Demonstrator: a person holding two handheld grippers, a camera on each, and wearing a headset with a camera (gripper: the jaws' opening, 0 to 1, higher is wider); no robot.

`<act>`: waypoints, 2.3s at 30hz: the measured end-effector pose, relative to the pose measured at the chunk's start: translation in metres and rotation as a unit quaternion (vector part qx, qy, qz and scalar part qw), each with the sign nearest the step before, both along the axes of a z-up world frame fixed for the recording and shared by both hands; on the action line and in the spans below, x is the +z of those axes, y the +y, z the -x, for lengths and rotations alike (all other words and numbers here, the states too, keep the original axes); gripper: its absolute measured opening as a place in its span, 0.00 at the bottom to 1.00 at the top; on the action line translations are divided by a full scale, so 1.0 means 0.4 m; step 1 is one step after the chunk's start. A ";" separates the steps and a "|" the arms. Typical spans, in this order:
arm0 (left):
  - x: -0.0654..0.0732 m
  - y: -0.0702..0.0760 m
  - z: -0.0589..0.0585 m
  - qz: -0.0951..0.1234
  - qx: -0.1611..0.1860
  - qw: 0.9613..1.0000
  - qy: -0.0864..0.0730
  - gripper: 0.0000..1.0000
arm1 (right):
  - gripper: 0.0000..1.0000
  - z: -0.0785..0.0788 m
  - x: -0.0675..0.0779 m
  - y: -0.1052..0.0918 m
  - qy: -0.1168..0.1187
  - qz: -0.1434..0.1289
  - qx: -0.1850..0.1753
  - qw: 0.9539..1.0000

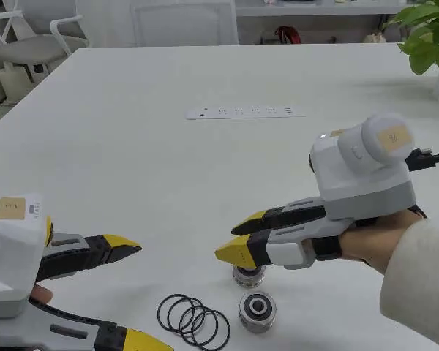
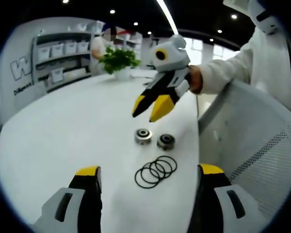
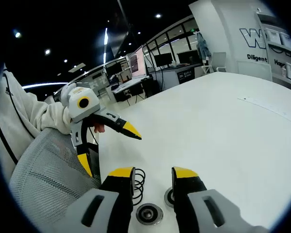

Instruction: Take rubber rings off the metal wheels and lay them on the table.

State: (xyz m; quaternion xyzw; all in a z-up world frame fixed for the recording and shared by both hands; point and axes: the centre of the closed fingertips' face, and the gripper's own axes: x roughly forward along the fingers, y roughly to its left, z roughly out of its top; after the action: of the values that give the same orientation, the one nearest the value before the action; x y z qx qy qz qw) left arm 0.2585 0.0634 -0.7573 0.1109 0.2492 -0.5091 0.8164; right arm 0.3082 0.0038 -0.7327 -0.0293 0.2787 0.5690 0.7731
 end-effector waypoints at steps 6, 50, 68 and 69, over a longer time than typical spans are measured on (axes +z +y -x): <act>0.008 0.012 -0.008 0.004 0.013 1.000 -0.004 0.85 | 0.35 -0.012 0.037 -0.019 -0.019 -0.013 -0.010 1.000; 0.002 0.045 -0.010 0.018 0.052 0.998 0.011 0.97 | 0.97 0.059 0.019 -0.205 -0.007 -0.026 -0.053 0.998; -0.021 0.039 0.006 0.010 0.044 0.999 0.026 0.96 | 1.00 0.110 -0.082 -0.215 0.024 0.036 -0.034 0.998; -0.023 0.038 0.007 0.009 0.043 0.999 0.026 0.96 | 1.00 0.111 -0.086 -0.219 0.026 0.039 -0.035 0.998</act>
State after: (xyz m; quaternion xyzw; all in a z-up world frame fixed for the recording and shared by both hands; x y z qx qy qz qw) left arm 0.2555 0.0786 -0.7666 0.0796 0.2708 -0.4785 0.8315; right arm 0.2636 -0.0836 -0.7671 -0.0355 0.3214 0.5309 0.7834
